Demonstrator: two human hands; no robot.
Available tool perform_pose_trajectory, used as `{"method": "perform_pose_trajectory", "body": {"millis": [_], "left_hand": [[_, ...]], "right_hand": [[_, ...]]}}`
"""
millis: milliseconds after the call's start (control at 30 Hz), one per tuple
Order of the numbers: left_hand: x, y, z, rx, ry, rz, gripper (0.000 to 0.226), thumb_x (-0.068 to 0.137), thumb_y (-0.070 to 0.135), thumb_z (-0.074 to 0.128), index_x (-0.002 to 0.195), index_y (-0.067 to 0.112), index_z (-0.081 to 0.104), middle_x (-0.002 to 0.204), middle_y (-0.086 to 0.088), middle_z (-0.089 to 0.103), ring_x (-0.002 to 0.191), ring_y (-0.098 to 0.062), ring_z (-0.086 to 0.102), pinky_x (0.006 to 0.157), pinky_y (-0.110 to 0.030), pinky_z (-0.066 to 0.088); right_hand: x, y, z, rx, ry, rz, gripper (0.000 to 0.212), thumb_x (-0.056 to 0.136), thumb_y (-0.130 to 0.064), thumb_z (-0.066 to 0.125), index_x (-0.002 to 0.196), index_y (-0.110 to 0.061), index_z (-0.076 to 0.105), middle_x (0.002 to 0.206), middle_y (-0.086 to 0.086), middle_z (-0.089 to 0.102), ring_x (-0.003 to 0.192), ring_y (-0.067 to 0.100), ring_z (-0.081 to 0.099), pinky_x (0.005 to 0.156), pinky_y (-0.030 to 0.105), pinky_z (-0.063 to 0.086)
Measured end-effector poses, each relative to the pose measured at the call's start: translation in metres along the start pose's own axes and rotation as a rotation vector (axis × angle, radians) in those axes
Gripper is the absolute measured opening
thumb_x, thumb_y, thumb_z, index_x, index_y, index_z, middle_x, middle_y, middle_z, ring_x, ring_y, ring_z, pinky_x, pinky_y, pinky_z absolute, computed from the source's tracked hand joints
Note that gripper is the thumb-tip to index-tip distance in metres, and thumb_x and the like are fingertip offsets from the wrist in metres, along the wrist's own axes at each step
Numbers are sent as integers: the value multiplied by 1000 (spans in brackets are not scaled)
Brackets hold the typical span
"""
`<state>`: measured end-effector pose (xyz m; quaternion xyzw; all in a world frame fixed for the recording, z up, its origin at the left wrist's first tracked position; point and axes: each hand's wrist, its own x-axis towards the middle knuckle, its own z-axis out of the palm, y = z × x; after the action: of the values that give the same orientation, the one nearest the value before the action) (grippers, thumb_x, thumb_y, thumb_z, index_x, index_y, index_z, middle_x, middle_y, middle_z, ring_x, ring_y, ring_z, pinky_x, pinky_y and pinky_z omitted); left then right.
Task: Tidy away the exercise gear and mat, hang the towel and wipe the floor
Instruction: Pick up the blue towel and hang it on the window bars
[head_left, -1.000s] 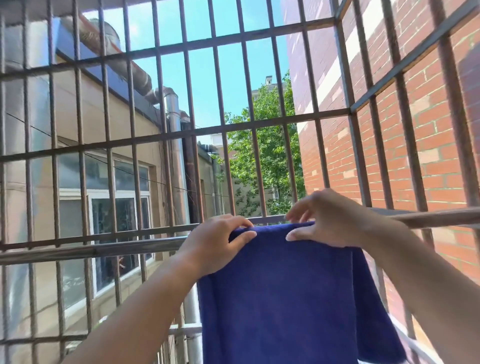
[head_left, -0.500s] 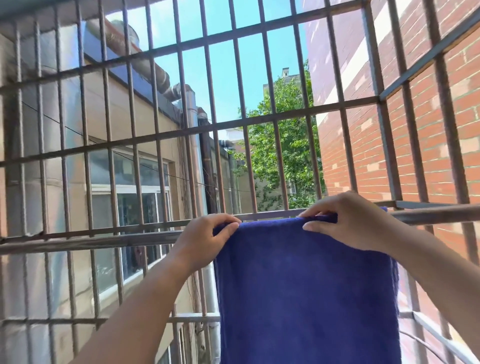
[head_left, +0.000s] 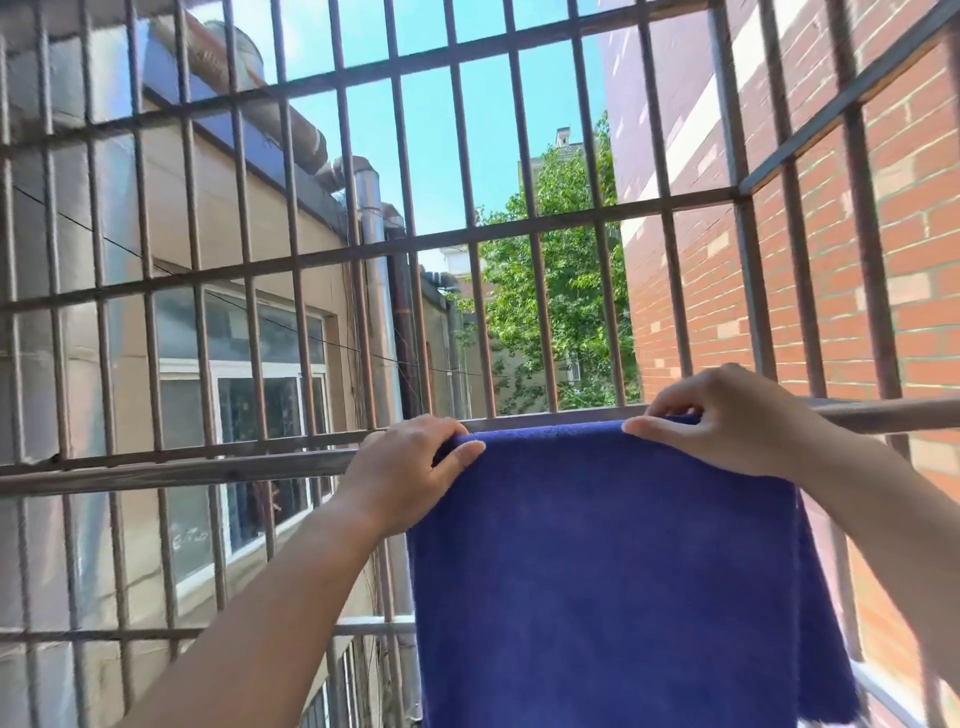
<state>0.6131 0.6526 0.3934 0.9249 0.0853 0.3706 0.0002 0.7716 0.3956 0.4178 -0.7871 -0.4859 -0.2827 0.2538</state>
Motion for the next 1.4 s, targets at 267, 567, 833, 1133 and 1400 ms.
{"method": "perform_pose_trajectory", "body": {"millis": [267,567,833,1133,1400], "left_hand": [[2,9,6,20,6,90,52,84,61,28,121,35,54,109,14,63,104,-11,53,89,-32,40],[4,6,4,-192,5,31,26,90,47,50,111,38,63,95,18,66,89,-3,58,81,-31,48],[13,2,-7,-273,120,-40,20,89,42,55,85,31,71,71,4,67,72,-14,60,69,-36,49],[19,4,-16,-242,25,-58,15,91,25,57,94,33,69,71,23,61,69,5,58,63,-11,42],[5,4,-2,-155,-2,-95,17,93,39,42,87,39,59,70,11,62,70,-6,56,64,-28,42]], "right_hand": [[1,-4,8,93,122,-93,28,68,-63,59,75,-37,67,75,-19,64,72,0,60,67,31,54],[2,2,13,116,107,-129,21,70,-43,74,85,-29,74,84,-16,67,78,2,61,73,28,51],[32,1,3,275,151,-31,5,78,-28,73,74,-31,72,71,-11,68,66,11,62,54,12,44],[56,-10,12,255,-93,-51,5,72,-26,77,76,-26,73,65,-16,69,58,0,62,57,21,48],[8,-27,9,67,27,-57,26,66,-51,75,84,-32,73,76,-19,66,72,2,61,65,19,49]]}}
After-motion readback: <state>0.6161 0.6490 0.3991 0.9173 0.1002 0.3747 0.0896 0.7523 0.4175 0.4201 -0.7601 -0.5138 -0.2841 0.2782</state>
